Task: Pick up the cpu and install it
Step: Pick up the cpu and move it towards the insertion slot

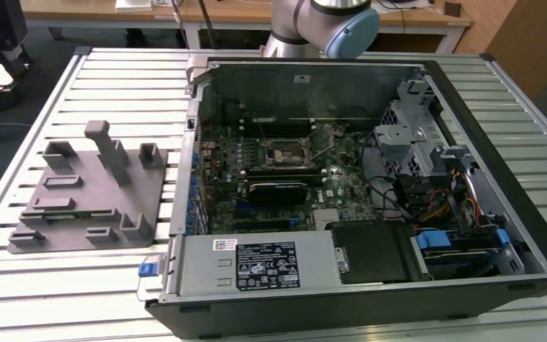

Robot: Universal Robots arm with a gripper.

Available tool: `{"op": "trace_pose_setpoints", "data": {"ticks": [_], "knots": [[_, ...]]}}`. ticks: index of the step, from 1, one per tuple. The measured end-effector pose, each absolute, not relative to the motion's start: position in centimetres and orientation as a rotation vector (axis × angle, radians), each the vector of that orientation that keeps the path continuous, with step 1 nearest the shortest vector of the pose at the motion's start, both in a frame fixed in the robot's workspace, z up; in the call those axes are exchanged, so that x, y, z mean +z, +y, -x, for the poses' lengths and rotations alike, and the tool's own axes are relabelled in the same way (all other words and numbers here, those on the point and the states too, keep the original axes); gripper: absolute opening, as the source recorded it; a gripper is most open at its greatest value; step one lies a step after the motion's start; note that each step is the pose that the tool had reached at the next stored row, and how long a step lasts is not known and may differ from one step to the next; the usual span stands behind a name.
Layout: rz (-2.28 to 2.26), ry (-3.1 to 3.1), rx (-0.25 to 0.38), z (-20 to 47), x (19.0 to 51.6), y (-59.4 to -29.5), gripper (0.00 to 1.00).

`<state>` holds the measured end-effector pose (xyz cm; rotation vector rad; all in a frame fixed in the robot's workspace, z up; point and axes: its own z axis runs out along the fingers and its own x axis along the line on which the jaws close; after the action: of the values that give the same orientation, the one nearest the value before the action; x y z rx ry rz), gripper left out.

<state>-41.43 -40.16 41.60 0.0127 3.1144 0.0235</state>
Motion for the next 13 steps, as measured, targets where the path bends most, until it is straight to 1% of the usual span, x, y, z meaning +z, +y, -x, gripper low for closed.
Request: {"op": "trace_pose_setpoints", "data": {"ticks": [13], "knots": [[-0.013, 3.114, 0.024, 40.3, 41.6, -40.2, 0.53]]}}
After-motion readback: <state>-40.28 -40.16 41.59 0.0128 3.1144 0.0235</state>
